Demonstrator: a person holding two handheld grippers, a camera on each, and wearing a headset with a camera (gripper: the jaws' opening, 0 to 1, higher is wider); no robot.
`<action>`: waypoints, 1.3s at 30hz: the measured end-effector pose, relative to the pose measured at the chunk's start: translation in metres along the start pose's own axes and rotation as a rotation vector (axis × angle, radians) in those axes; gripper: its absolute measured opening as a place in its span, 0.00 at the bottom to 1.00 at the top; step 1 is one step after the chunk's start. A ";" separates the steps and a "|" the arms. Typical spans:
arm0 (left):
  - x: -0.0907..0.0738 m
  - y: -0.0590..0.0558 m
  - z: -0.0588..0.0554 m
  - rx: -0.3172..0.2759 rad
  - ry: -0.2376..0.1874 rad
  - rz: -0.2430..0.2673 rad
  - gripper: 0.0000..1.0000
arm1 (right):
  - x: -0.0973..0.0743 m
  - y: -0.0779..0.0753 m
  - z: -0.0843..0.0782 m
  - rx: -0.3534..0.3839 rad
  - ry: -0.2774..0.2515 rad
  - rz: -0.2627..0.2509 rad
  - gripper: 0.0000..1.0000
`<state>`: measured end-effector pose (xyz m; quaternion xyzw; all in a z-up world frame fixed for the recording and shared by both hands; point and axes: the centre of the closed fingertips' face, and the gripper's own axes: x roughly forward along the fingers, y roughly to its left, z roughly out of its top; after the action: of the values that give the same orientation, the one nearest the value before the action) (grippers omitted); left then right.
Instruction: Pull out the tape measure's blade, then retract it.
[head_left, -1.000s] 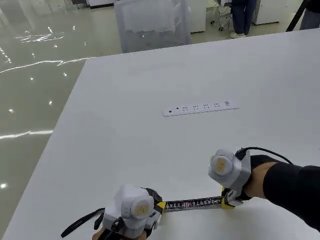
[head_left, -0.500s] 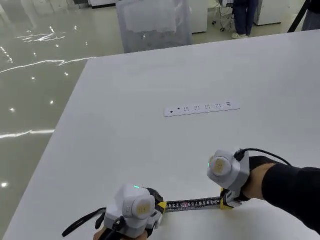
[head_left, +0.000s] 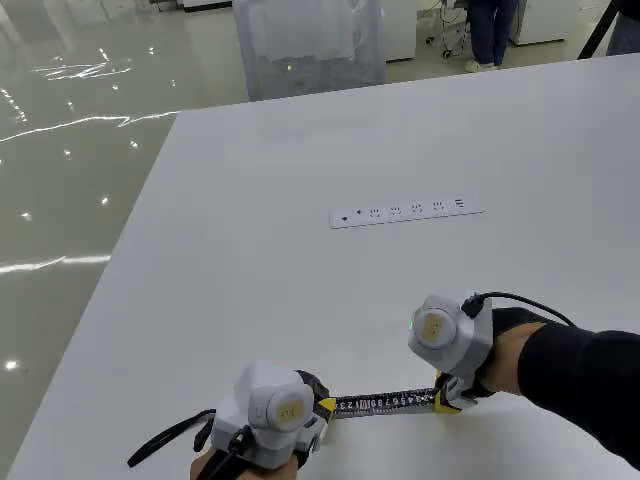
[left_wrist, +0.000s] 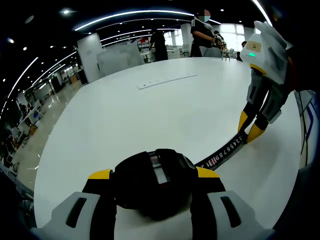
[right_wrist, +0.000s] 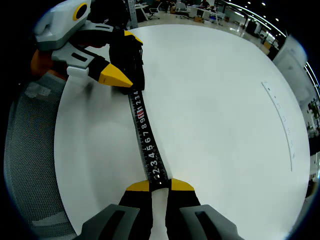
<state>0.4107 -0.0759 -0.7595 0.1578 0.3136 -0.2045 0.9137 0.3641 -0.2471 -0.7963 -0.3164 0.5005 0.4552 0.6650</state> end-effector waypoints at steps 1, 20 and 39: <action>0.000 0.000 0.000 -0.001 0.000 0.000 0.55 | 0.000 0.000 0.001 0.002 0.002 -0.001 0.03; 0.000 -0.001 0.001 -0.007 0.000 -0.007 0.55 | 0.003 0.003 0.012 -0.002 -0.011 -0.002 0.04; 0.001 -0.002 0.001 -0.005 0.006 -0.011 0.55 | 0.009 0.005 0.020 -0.006 -0.001 -0.002 0.04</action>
<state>0.4115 -0.0781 -0.7596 0.1541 0.3176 -0.2083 0.9121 0.3681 -0.2251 -0.7988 -0.3187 0.4983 0.4563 0.6647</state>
